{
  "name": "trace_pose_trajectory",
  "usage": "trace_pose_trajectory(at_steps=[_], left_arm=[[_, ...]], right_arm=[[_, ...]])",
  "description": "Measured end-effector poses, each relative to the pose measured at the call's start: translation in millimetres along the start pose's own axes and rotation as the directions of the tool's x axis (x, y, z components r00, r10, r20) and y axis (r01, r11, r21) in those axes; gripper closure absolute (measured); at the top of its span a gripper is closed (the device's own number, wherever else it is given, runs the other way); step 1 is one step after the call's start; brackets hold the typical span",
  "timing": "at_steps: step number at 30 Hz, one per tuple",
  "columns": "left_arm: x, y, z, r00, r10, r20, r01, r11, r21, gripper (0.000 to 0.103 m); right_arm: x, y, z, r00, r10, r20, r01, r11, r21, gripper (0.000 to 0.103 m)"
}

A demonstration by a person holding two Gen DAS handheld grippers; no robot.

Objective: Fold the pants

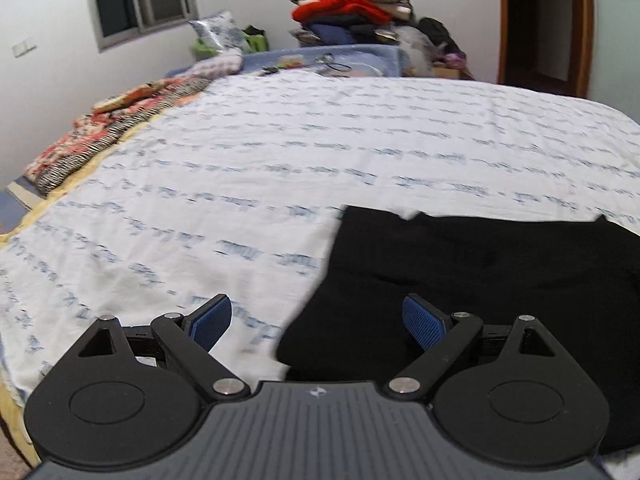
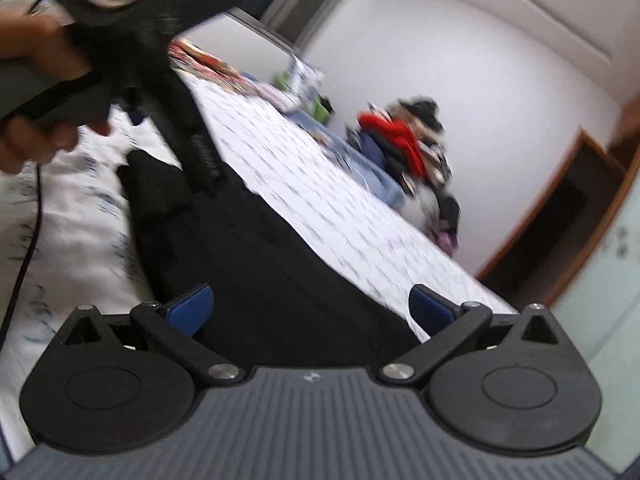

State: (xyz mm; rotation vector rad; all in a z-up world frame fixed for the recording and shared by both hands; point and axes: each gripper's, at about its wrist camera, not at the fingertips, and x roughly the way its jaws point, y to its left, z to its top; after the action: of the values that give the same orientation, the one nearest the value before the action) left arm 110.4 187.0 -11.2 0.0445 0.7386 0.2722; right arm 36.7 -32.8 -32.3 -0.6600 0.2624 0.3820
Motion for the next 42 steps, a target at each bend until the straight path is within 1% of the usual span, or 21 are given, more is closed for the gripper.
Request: trace_pose_trajectory(at_steps=[3, 5, 8, 11, 13, 15, 17, 18, 20, 21, 22, 23, 24, 25, 26, 28, 31, 34, 37, 39, 42], left_arm=[[-0.3, 14.0, -0.4, 1.0, 0.009, 0.005, -0.009, 1.0, -0.008, 0.01], [-2.2, 23.3, -1.8, 0.999, 0.034, 0.022, -0.033, 0.999, -0.022, 0.01], [-2.3, 36.8, -2.8, 0.997, 0.065, 0.028, -0.064, 0.996, -0.059, 0.01], [4.5, 52.5, -3.7, 1.0, 0.017, -0.014, -0.019, 0.993, -0.119, 0.01], [9.3, 60.9, -5.6, 0.999, -0.014, -0.039, 0.008, 0.987, -0.16, 0.01], [11.3, 67.5, -7.3, 0.998, -0.035, -0.054, 0.024, 0.981, -0.193, 0.01], [12.3, 72.5, -9.1, 0.995, -0.072, -0.073, 0.054, 0.974, -0.218, 0.01], [13.3, 73.2, -9.9, 0.992, -0.092, -0.081, 0.071, 0.971, -0.229, 0.01], [14.6, 74.3, -10.8, 0.988, -0.123, -0.089, 0.098, 0.963, -0.253, 0.01], [14.5, 74.8, -11.0, 0.987, -0.132, -0.093, 0.103, 0.959, -0.262, 0.01], [15.4, 75.3, -11.5, 0.985, -0.14, -0.099, 0.109, 0.956, -0.271, 0.01], [16.4, 76.1, -12.1, 0.983, -0.149, -0.104, 0.115, 0.953, -0.281, 0.01], [17.0, 77.2, -12.7, 0.981, -0.158, -0.108, 0.121, 0.949, -0.292, 0.01], [17.8, 78.3, -13.1, 0.979, -0.172, -0.113, 0.13, 0.942, -0.308, 0.01], [18.5, 79.6, -13.8, 0.975, -0.19, -0.115, 0.144, 0.934, -0.326, 0.01], [20.9, 80.9, -14.8, 0.964, -0.237, -0.118, 0.18, 0.912, -0.368, 0.01], [27.1, 78.5, -16.1, 0.94, -0.314, -0.129, 0.231, 0.87, -0.435, 0.01], [32.3, 72.0, -13.9, 0.916, -0.382, -0.127, 0.278, 0.828, -0.487, 0.01], [40.8, 68.2, -10.7, 0.888, -0.444, -0.117, 0.312, 0.77, -0.557, 0.01], [49.9, 66.1, -8.4, 0.882, -0.457, -0.117, 0.304, 0.741, -0.599, 0.01], [59.4, 63.1, -3.7, 0.887, -0.449, -0.105, 0.296, 0.729, -0.617, 0.01]], right_arm=[[2.9, 21.5, 10.1, 0.999, 0.011, 0.032, -0.009, 0.998, -0.065, 0.0], [8.2, 31.8, 15.4, 0.999, 0.033, 0.034, -0.03, 0.995, -0.096, 0.0], [18.0, 42.5, 22.8, 0.998, 0.062, 0.032, -0.059, 0.993, -0.102, 0.0], [28.9, 55.8, 32.5, 0.994, 0.106, 0.024, -0.102, 0.985, -0.143, 0.002], [35.2, 70.0, 35.9, 0.994, 0.108, 0.019, -0.102, 0.972, -0.213, 0.007], [42.7, 83.9, 38.4, 0.995, 0.092, 0.025, -0.081, 0.956, -0.282, 0.008], [49.8, 95.1, 42.6, 0.996, 0.088, 0.018, -0.077, 0.939, -0.335, 0.016], [52.1, 98.3, 45.2, 0.995, 0.096, 0.014, -0.086, 0.935, -0.345, 0.022], [57.9, 100.6, 50.7, 0.994, 0.111, 0.006, -0.102, 0.932, -0.347, 0.029], [61.8, 103.6, 52.7, 0.994, 0.112, 0.008, -0.102, 0.93, -0.352, 0.036], [65.5, 106.4, 54.3, 0.993, 0.116, 0.005, -0.107, 0.927, -0.36, 0.048], [69.0, 109.2, 55.5, 0.992, 0.126, -0.002, -0.118, 0.923, -0.367, 0.056], [72.6, 111.8, 56.7, 0.99, 0.139, -0.013, -0.134, 0.92, -0.369, 0.074], [76.2, 114.3, 57.9, 0.988, 0.152, -0.023, -0.15, 0.918, -0.367, 0.088], [78.1, 116.4, 58.1, 0.985, 0.167, -0.031, -0.167, 0.917, -0.364, 0.09], [79.1, 119.8, 57.1, 0.986, 0.163, -0.02, -0.159, 0.916, -0.367, 0.092], [78.9, 110.7, 59.2, 0.982, 0.186, -0.014, -0.182, 0.936, -0.301, 0.095], [78.2, 85.3, 65.9, 0.968, 0.25, -0.012, -0.249, 0.961, -0.121, 0.095], [77.4, 60.5, 69.3, 0.953, 0.302, 0.007, -0.302, 0.953, 0.031, 0.095], [77.3, 44.9, 70.2, 0.941, 0.338, 0.026, -0.338, 0.932, 0.13, 0.095], [73.8, 29.1, 70.2, 0.933, 0.356, 0.05, -0.358, 0.909, 0.213, 0.094]])
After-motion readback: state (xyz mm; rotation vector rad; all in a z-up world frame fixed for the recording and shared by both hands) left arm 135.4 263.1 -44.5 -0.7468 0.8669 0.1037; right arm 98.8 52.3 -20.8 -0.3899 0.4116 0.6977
